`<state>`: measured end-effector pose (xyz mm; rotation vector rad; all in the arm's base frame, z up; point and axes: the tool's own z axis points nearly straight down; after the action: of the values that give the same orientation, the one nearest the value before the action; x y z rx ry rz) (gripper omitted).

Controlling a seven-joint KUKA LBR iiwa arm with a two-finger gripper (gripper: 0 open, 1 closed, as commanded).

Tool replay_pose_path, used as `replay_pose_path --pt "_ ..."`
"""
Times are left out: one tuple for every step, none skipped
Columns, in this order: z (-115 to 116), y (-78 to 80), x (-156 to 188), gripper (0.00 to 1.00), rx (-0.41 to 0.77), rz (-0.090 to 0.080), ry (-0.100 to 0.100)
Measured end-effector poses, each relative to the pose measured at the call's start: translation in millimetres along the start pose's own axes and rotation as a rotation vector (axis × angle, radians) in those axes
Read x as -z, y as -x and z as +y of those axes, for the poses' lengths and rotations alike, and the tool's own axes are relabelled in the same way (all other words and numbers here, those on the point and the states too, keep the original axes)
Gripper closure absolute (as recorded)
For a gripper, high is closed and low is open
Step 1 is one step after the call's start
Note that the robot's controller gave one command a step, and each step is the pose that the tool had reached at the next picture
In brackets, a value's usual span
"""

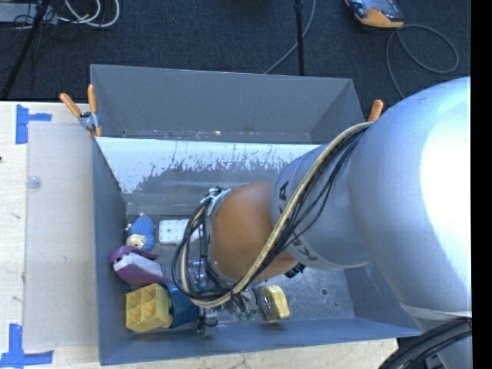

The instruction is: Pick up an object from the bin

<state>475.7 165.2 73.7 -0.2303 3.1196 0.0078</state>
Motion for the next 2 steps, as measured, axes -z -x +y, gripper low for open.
replay_pose_path --pt "-0.1 0.0 0.0 1.00 -0.002 0.000 0.000" --pt "-0.1 0.0 0.0 1.00 -0.004 0.000 0.000"
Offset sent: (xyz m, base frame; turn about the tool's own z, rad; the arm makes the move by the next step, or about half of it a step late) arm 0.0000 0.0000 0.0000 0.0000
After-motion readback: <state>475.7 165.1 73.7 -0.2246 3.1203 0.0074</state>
